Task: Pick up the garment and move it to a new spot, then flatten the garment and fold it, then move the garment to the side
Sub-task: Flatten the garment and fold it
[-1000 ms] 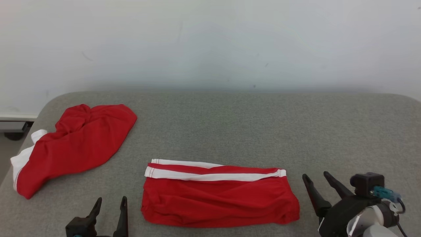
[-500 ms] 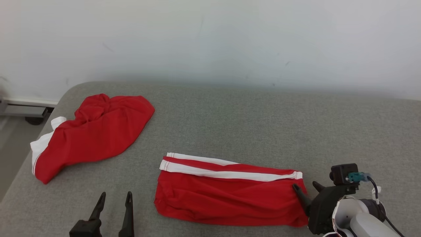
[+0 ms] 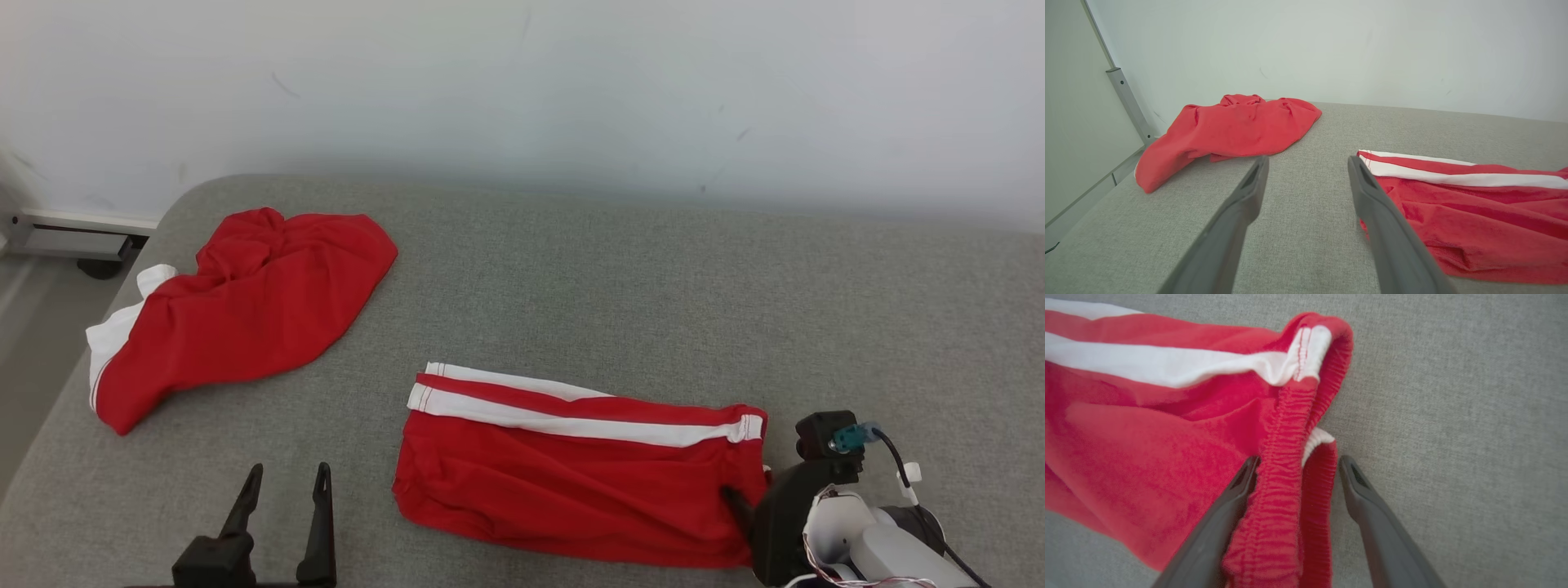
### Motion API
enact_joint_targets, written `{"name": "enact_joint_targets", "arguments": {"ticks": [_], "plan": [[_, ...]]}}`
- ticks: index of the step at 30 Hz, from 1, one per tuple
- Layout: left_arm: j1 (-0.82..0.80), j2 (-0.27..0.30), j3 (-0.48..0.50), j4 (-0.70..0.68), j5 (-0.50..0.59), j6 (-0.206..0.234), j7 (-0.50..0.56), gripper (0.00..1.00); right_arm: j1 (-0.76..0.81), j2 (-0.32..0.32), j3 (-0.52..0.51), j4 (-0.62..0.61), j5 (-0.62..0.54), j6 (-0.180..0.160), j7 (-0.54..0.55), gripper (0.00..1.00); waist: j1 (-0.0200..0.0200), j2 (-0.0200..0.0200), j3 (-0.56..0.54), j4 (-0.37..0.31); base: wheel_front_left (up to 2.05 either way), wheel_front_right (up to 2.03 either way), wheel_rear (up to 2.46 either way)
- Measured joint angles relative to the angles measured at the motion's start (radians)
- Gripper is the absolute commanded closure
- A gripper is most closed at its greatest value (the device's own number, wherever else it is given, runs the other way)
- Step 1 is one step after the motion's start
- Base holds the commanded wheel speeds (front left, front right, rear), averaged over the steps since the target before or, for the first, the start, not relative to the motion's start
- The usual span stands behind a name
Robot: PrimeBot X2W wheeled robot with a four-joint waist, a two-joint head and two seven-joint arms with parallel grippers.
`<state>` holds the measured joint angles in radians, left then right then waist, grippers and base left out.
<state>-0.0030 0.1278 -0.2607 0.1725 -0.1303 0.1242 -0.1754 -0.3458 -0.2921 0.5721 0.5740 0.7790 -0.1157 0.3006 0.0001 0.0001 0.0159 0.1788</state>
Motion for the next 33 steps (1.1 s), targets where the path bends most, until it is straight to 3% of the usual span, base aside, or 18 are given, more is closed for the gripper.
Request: {"name": "enact_joint_targets", "arguments": {"ticks": [1, 2, 3, 9, 15, 18, 26, 33], "plan": [[0.000, 0.000, 0.002, -0.004, 0.001, 0.000, 0.005, 0.00, -0.003, 0.004, 0.002, 0.005, 0.000, 0.000, 0.000, 0.37, 0.0000, 0.0000, 0.002, 0.000, 0.00, 0.00, 0.00], [0.000, 0.000, 0.005, -0.007, 0.003, 0.000, 0.008, 0.00, -0.010, 0.006, 0.003, 0.007, 0.000, 0.000, 0.000, 0.85, 0.0000, 0.0000, 0.003, 0.000, 0.00, 0.00, 0.00], [0.001, -0.002, 0.013, -0.014, 0.005, 0.000, 0.009, 0.00, -0.017, 0.009, 0.005, 0.008, 0.001, 0.002, 0.008, 1.00, 0.0000, 0.0000, 0.004, -0.001, 0.00, 0.00, 0.00], [0.005, -0.003, 0.028, -0.034, 0.007, 0.000, 0.037, 0.00, -0.040, 0.013, 0.002, 0.022, 0.016, 0.041, 0.017, 1.00, 0.0000, 0.0001, 0.006, -0.018, 0.00, 0.00, 0.00], [0.019, -0.010, 0.029, -0.055, 0.008, 0.000, 0.058, 0.00, -0.079, -0.110, -0.042, 0.033, 0.014, 0.065, 0.017, 1.00, 0.0000, 0.0000, 0.001, -0.042, 0.00, 0.00, 0.00], [0.020, -0.016, 0.032, -0.058, 0.008, 0.000, 0.066, 0.00, -0.079, -0.139, -0.052, 0.029, 0.020, 0.090, 0.027, 1.00, 0.0000, 0.0000, -0.003, -0.054, 0.00, 0.00, 0.00], [0.021, -0.026, 0.030, -0.062, 0.007, 0.000, 0.090, 0.00, -0.078, -0.134, -0.085, -0.049, 0.159, 0.206, 0.106, 1.00, 0.0000, 0.0000, -0.018, -0.078, 0.00, 0.00, 0.00], [0.022, -0.032, 0.016, -0.060, 0.006, 0.000, 0.104, 0.00, -0.070, -0.100, -0.122, -0.150, 0.333, 0.223, 0.211, 1.00, 0.0000, 0.0000, -0.040, -0.083, 0.00, 0.00, 0.00]]}}
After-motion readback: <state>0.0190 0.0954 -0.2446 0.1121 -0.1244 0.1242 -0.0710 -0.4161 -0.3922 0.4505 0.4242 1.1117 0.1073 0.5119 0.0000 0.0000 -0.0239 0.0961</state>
